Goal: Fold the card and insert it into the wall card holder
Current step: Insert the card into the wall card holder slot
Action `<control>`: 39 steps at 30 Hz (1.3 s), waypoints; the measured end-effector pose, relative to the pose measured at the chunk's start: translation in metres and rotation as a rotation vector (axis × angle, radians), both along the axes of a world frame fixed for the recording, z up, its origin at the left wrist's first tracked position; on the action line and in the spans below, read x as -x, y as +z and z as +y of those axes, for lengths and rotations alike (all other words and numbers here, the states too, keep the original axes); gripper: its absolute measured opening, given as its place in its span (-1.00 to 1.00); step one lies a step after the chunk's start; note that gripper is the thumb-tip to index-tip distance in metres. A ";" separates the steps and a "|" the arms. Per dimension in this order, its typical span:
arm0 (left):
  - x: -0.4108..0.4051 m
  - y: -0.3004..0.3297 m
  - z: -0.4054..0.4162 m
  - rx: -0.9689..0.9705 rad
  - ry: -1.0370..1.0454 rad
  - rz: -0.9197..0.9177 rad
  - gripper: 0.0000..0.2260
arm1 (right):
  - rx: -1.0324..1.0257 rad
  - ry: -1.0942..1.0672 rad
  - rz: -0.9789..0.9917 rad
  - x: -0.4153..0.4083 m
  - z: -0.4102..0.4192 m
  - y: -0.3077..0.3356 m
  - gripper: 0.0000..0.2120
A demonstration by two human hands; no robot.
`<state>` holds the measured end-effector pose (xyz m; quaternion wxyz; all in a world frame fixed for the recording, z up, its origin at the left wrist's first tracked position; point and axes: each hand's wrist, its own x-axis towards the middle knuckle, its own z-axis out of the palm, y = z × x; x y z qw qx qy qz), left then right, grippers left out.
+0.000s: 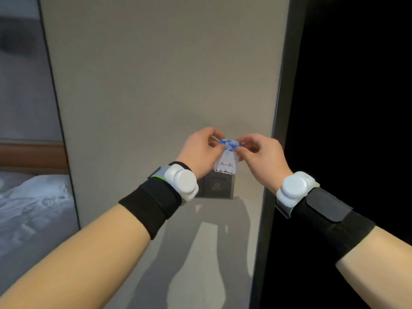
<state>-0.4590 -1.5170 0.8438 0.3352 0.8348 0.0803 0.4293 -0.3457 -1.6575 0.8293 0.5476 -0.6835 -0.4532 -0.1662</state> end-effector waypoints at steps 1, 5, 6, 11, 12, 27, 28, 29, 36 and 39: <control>-0.002 -0.002 0.001 -0.024 0.022 0.000 -0.92 | 0.016 -0.002 -0.005 -0.003 0.002 -0.003 -0.87; -0.008 -0.011 0.011 -0.116 0.097 0.027 -0.90 | 0.071 -0.035 -0.007 -0.012 0.013 -0.010 -0.93; -0.009 -0.015 0.014 -0.134 0.114 0.044 -0.88 | 0.091 -0.045 -0.009 -0.014 0.016 -0.012 -0.93; -0.018 -0.030 0.033 -0.235 0.192 0.126 -0.86 | 0.161 -0.060 0.002 -0.024 0.035 -0.027 -0.93; -0.020 -0.032 0.036 -0.235 0.191 0.146 -0.86 | 0.169 -0.069 -0.003 -0.026 0.037 -0.030 -0.94; -0.029 -0.042 0.050 -0.227 0.213 0.212 -0.85 | 0.194 -0.087 -0.091 -0.040 0.054 -0.043 -0.93; -0.030 -0.042 0.051 -0.226 0.216 0.210 -0.85 | 0.193 -0.082 -0.090 -0.040 0.055 -0.043 -0.92; -0.030 -0.043 0.051 -0.230 0.218 0.206 -0.85 | 0.191 -0.080 -0.089 -0.041 0.056 -0.042 -0.92; -0.037 -0.045 0.051 -0.262 0.222 0.220 -0.84 | 0.189 -0.093 -0.068 -0.048 0.056 -0.046 -0.93; -0.041 -0.046 0.052 -0.267 0.227 0.241 -0.83 | 0.203 -0.099 -0.042 -0.049 0.057 -0.048 -0.93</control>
